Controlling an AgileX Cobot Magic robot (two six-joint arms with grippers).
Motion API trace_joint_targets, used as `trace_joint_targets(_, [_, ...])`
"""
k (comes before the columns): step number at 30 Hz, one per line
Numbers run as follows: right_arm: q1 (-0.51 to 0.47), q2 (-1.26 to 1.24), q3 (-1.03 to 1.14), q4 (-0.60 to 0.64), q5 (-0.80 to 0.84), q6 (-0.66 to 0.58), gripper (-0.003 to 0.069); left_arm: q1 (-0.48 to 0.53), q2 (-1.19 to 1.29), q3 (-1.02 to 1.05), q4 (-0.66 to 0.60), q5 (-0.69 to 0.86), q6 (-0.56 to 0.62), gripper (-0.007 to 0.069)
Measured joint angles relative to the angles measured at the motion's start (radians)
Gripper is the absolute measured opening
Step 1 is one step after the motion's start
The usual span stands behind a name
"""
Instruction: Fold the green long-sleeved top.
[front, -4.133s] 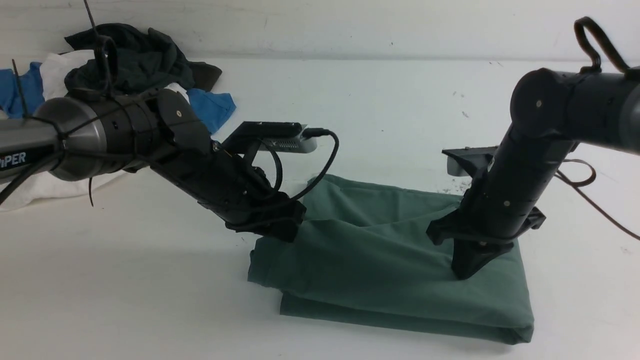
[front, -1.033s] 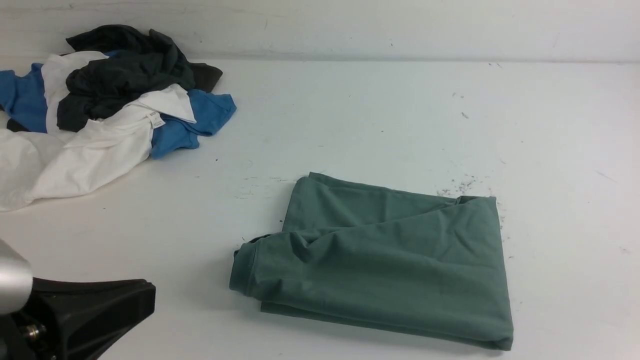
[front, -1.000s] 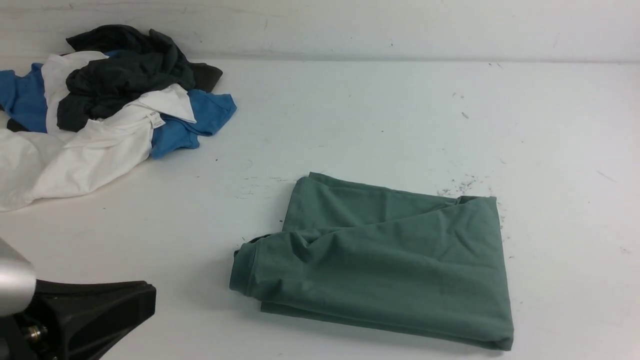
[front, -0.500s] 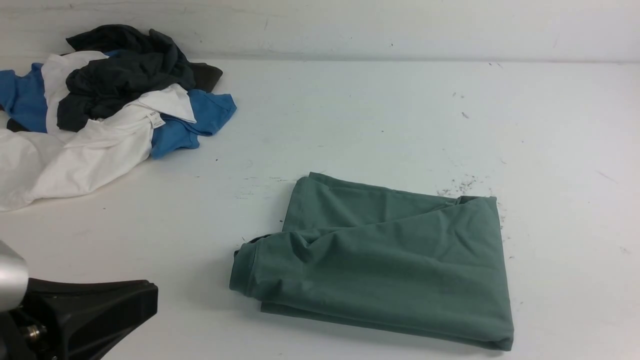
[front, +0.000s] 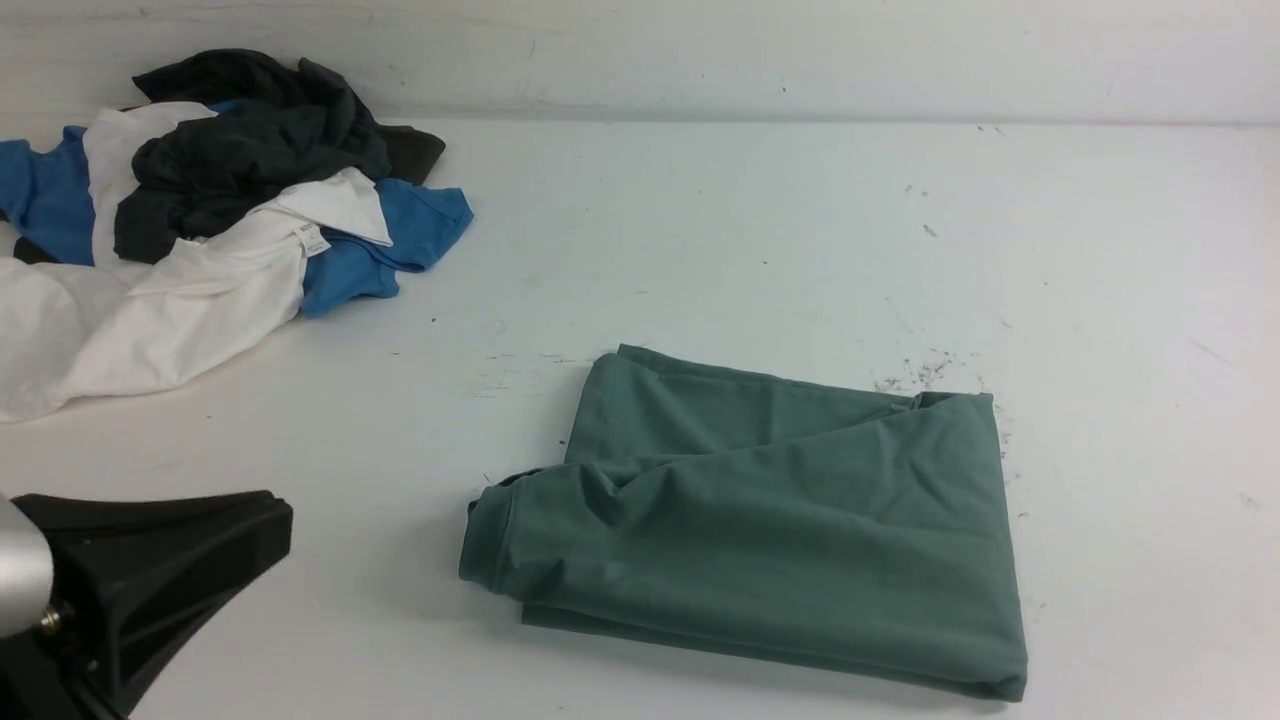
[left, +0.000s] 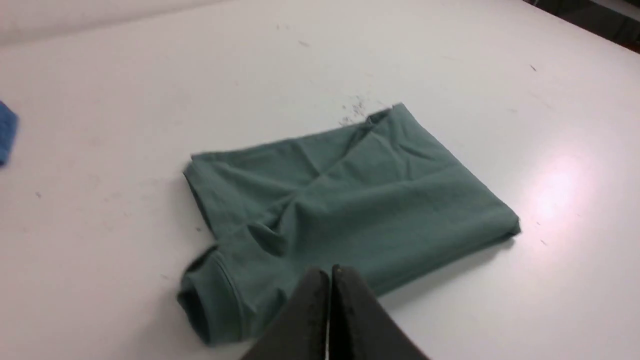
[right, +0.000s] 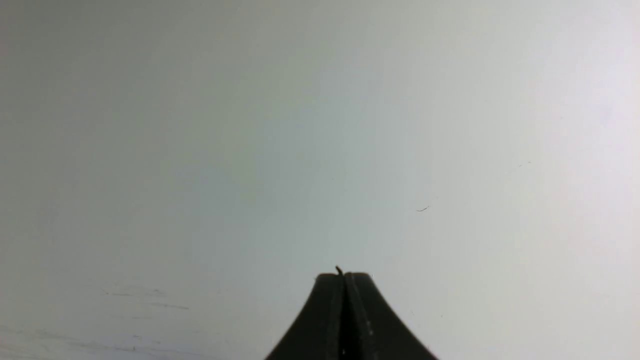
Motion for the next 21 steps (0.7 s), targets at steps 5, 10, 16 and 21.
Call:
trace_joint_targets(5, [0.0,0.0,0.0,0.0,0.0,0.0,-0.0014,0.0,-0.029,0.0,0.078,-0.005,-0.013,-0.0004])
trace_joint_targets(10, [0.0,0.0,0.0,0.0,0.0,0.0,-0.0014,0.0,-0.108,0.012,0.22,0.021,-0.166,-0.0004])
trace_joint_targets(16, [0.0,0.0,0.0,0.0,0.0,0.0,-0.0014,0.072,-0.35,0.211,0.54,0.001,-0.53,-0.0004])
trace_joint_targets(21, [0.0,0.0,0.0,0.0,0.0,0.0,-0.0014,0.215,-0.519,0.415,0.631,-0.016,-0.601,-0.0004])
